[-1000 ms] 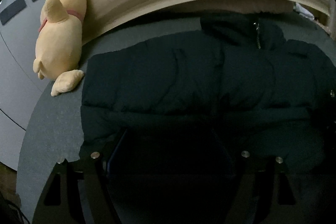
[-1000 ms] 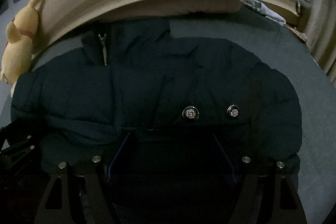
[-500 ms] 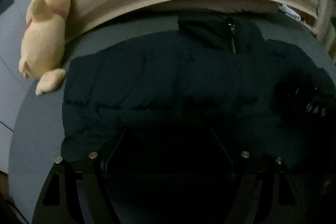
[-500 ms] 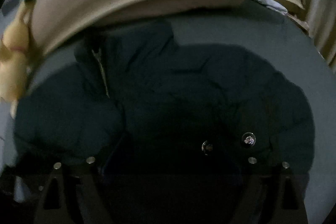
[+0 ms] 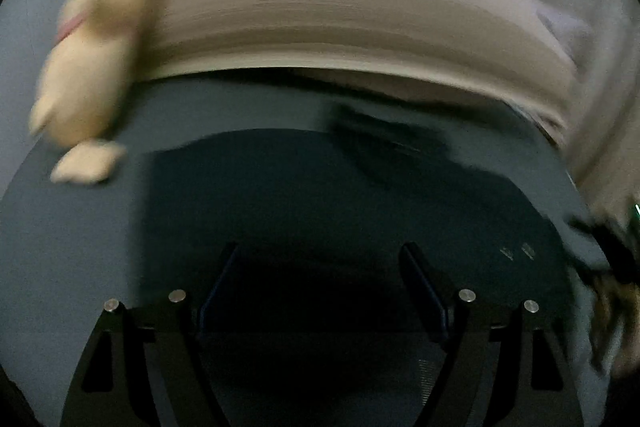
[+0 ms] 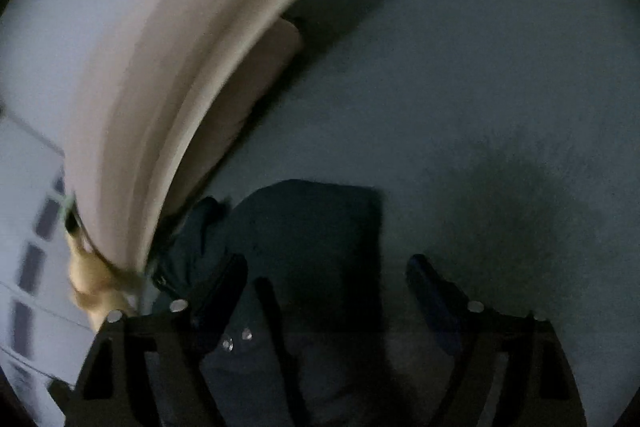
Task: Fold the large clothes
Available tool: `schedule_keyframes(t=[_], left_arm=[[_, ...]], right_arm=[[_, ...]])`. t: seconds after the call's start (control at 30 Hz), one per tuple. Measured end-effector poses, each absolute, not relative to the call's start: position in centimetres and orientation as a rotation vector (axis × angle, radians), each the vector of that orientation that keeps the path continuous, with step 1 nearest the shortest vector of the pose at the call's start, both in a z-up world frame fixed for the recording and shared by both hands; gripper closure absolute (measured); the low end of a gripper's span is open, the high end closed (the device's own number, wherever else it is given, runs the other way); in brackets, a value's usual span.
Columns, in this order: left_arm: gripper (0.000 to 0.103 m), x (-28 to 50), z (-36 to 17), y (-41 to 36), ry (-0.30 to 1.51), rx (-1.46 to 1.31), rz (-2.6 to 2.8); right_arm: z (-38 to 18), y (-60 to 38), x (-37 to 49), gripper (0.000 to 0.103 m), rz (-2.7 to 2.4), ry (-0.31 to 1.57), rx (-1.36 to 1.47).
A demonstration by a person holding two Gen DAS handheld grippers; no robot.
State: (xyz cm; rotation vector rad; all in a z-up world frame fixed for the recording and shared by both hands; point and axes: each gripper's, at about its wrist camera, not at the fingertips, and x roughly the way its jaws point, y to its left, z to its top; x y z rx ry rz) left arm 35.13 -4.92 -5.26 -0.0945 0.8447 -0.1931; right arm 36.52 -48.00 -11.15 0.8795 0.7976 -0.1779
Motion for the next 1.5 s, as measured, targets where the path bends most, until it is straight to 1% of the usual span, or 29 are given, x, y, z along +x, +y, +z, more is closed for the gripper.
schedule_keyframes(t=[0.1, 0.13, 0.17, 0.2, 0.23, 0.27, 0.3, 0.33, 0.37, 0.43, 0.5, 0.53, 0.63, 0.73, 0.8, 0.83, 0.87, 0.93, 1.0, 1.1, 1.13, 1.17, 1.23, 1.33, 1.4, 1.43, 1.47, 1.5], left_arm=[[0.023, 34.6, -6.1, -12.3, 0.850, 0.012, -0.291], [0.023, 34.7, -6.5, -14.1, 0.852, 0.043, -0.304], [0.023, 34.8, -7.1, -16.0, 0.859, 0.081, -0.317], [0.023, 34.9, -8.1, -18.0, 0.878, 0.126, -0.328], [0.023, 35.2, -9.5, -19.8, 0.914, 0.170, -0.322], [0.023, 35.9, -10.3, -20.5, 0.922, 0.201, -0.307], [0.023, 36.0, -11.4, -21.6, 0.922, 0.263, -0.277], [0.023, 35.6, -11.9, -22.3, 0.926, 0.295, -0.268], [0.023, 35.6, -12.4, -22.7, 0.932, 0.328, -0.267], [0.022, 35.3, -12.9, -22.8, 0.927, 0.364, -0.267], [0.022, 35.5, -13.0, -22.8, 0.936, 0.363, -0.262], [0.022, 35.6, -13.0, -22.6, 0.937, 0.368, -0.260], [0.022, 35.8, -13.0, -22.3, 0.937, 0.366, -0.263], [0.022, 35.8, -12.8, -22.0, 0.930, 0.363, -0.257], [0.022, 36.0, -12.7, -22.0, 0.923, 0.362, -0.252], [0.022, 36.2, -13.1, -22.0, 0.922, 0.362, -0.254], [0.022, 36.0, -13.1, -22.0, 0.920, 0.359, -0.255], [0.022, 36.1, -13.2, -22.0, 0.918, 0.357, -0.254], [0.022, 36.1, -13.3, -22.0, 0.911, 0.357, -0.252], [0.022, 35.3, -13.1, -21.9, 0.913, 0.354, -0.253], [0.022, 35.1, -13.0, -21.8, 0.914, 0.350, -0.255], [0.021, 35.0, -13.0, -21.7, 0.914, 0.345, -0.259], [0.021, 34.9, -12.9, -21.6, 0.913, 0.343, -0.260], [0.021, 34.8, -12.8, -21.6, 0.910, 0.343, -0.254], [0.021, 34.8, -12.8, -21.5, 0.911, 0.339, -0.254], [0.021, 34.8, -12.8, -21.5, 0.911, 0.340, -0.254], [0.021, 34.8, -12.8, -21.5, 0.913, 0.340, -0.253], [0.021, 34.7, -12.7, -21.5, 0.913, 0.338, -0.254]], right_arm=[[-12.0, -47.9, 37.7, 0.027, -0.131, 0.828, 0.867], [-12.5, -48.0, 38.7, 0.031, -0.106, 0.855, 0.865], [-12.9, -47.9, 39.6, 0.038, -0.077, 0.875, 0.865], [-12.7, -47.6, 39.7, 0.041, -0.066, 0.881, 0.858], [-12.9, -47.5, 40.3, 0.049, -0.056, 0.896, 0.849], [-13.0, -47.5, 40.8, 0.068, -0.045, 0.913, 0.832], [-12.9, -47.3, 41.2, 0.073, -0.040, 0.929, 0.799], [-12.5, -47.0, 41.3, 0.083, -0.039, 0.936, 0.762], [-11.7, -46.3, 41.6, 0.088, -0.031, 0.932, 0.693], [-10.1, -45.1, 41.7, 0.090, -0.039, 0.897, 0.582], [-10.9, -44.6, 42.2, 0.090, -0.074, 0.916, 0.514], [-12.5, -44.7, 42.7, 0.088, -0.093, 0.962, 0.526], [-12.7, -46.1, 42.6, 0.081, -0.070, 0.913, 0.682], [-12.4, -47.0, 42.0, 0.077, -0.025, 0.868, 0.782], [-13.0, -47.7, 42.1, 0.077, -0.035, 0.888, 0.812], [-13.4, -47.7, 42.6, 0.081, -0.050, 0.908, 0.810], [-13.1, -47.6, 42.8, 0.088, -0.048, 0.906, 0.803], [-11.0, -46.2, 43.3, 0.090, -0.039, 0.876, 0.693], [-11.7, -46.3, 43.2, 0.089, -0.076, 0.918, 0.663], [-12.8, -46.7, 42.7, 0.068, -0.058, 0.934, 0.708], [-12.3, -46.9, 41.6, 0.041, -0.047, 0.910, 0.731], [-11.7, -47.1, 40.4, 0.021, -0.030, 0.880, 0.761], [-11.0, -46.5, 38.0, 0.020, -0.002, 0.858, 0.774], [-11.1, -45.1, 35.0, 0.020, 0.034, 0.893, 0.758], [-11.5, -43.9, 34.4, 0.020, 0.064, 0.916, 0.765], [-11.7, -43.5, 34.2, 0.025, 0.079, 0.921, 0.759], [-11.8, -42.6, 34.3, 0.068, 0.070, 0.931, 0.697], [-12.5, -41.9, 34.6, 0.089, 0.053, 0.982, 0.632]])
